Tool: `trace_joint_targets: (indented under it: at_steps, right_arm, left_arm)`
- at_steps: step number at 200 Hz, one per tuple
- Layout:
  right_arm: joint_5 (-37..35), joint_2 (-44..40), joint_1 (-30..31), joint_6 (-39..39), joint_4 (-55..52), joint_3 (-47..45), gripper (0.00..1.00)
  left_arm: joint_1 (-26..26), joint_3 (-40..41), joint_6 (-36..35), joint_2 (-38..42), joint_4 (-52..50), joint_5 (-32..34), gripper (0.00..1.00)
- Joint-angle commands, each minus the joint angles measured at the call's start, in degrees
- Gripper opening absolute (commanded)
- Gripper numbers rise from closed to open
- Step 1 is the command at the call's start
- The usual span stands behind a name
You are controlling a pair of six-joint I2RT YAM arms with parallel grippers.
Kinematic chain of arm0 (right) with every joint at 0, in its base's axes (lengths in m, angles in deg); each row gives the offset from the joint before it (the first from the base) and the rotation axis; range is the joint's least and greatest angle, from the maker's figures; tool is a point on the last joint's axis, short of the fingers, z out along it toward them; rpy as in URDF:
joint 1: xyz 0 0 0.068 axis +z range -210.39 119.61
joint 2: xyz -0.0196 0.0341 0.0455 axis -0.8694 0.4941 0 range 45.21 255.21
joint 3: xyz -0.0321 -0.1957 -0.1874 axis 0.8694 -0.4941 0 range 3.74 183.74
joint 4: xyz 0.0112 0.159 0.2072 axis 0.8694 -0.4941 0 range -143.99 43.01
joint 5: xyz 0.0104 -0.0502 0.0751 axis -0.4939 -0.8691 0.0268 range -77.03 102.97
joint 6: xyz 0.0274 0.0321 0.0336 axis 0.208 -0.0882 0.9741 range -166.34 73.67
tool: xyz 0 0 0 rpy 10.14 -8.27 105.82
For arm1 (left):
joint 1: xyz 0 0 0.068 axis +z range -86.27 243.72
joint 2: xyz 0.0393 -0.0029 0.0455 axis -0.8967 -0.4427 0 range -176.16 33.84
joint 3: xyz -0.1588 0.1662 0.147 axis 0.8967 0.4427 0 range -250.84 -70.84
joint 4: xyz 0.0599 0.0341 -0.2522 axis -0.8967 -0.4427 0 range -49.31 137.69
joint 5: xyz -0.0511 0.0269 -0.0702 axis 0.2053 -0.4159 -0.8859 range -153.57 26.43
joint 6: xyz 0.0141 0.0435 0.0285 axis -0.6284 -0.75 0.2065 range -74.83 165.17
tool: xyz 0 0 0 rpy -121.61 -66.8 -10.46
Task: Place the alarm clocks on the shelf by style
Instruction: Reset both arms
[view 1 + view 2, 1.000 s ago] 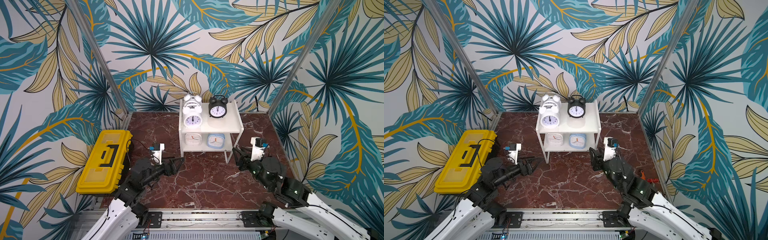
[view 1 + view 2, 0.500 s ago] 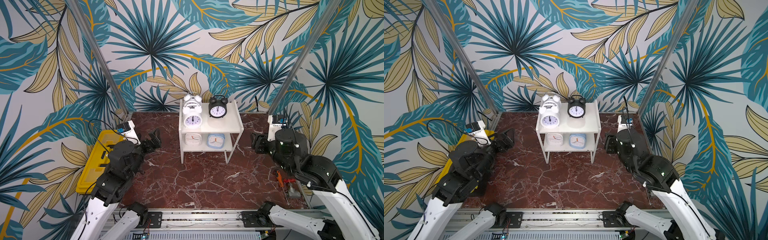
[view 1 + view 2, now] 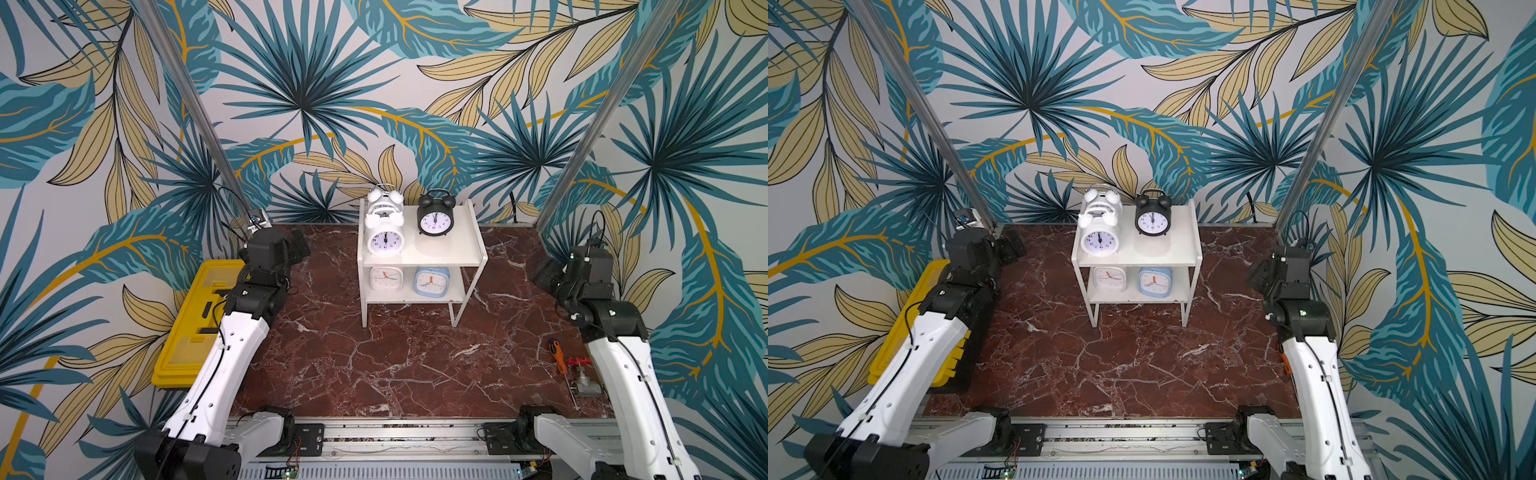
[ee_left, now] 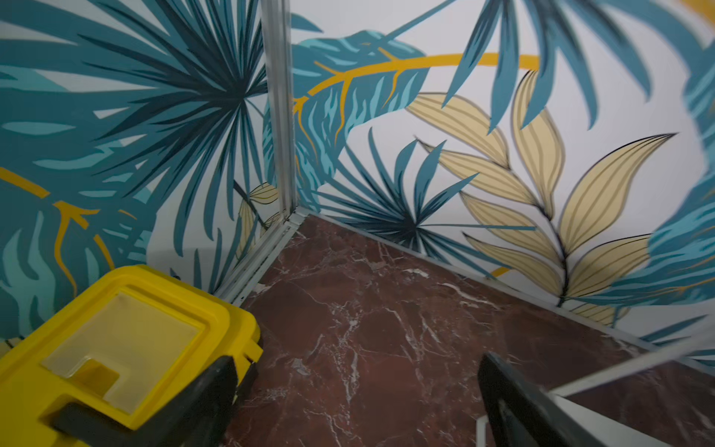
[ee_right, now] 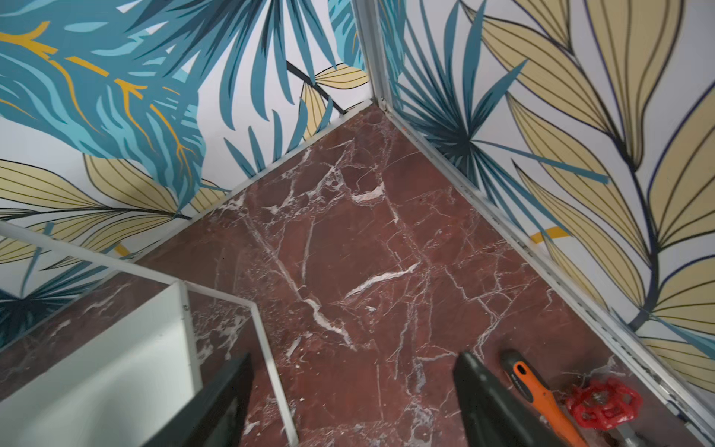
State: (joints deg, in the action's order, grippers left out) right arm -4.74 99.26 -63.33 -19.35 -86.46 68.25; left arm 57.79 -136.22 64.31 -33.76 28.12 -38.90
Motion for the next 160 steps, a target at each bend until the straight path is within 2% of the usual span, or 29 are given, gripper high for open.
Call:
trace_joint_targets:
  at_steps: [1, 11, 30, 44, 57, 71, 105, 136, 146, 155, 160]
  right_arm:
    - [-9.36, -3.67, -0.33, -0.71, 13.5, -7.25, 0.88]
    - [-13.04, -3.68, -0.38, -0.33, 13.94, -10.16, 0.99]
    - [-15.47, -2.62, -0.35, -6.21, 18.19, -15.31, 0.99]
    - [-16.26, 1.51, -0.38, -9.36, 18.35, -16.15, 1.0]
    - [-18.64, 4.99, -0.36, -7.33, 17.12, -16.02, 0.99]
    - [-21.15, 4.7, -0.4, -5.12, 21.85, -20.16, 1.0]
    - [-20.51, -0.67, -0.38, -3.73, 41.41, -35.51, 0.99]
    - [-21.12, 6.07, -0.31, -6.58, 52.93, -42.04, 1.0]
    - [-19.67, 9.15, -0.31, -10.09, 61.52, -44.98, 1.0]
    - [-16.34, 9.8, -0.31, -9.76, 59.58, -43.52, 1.0]
    - [-13.7, 10.45, -0.3, -11.39, 62.61, -43.94, 0.99]
  left_arm:
    - [3.82, 4.2, -1.18, -4.99, 5.24, 3.34, 1.0]
    - [5.15, 6.55, -0.77, -6.37, 7.84, 3.37, 1.0]
    - [6.0, 14.08, -3.74, -7.37, 17.92, 2.84, 1.0]
    - [6.04, 19.19, -6.11, -8.01, 24.8, 3.07, 1.0]
    - [6.13, 22.58, -7.16, -8.91, 29.33, 3.8, 1.0]
    - [6.85, 26.06, -7.88, -9.57, 33.19, 3.15, 1.0]
    - [8.27, 34.96, -8.53, -9.65, 44.8, 0.64, 1.0]
    - [8.2, 40.54, -9.87, -12.67, 57.68, -1.12, 1.0]
    - [8.25, 41.62, -8.37, -12.98, 60.81, -1.68, 1.0]
    - [8.38, 42.53, -9.62, -14.52, 64.17, -4.13, 1.0]
    - [8.27, 43.12, -10.4, -15.79, 66.58, -5.18, 1.0]
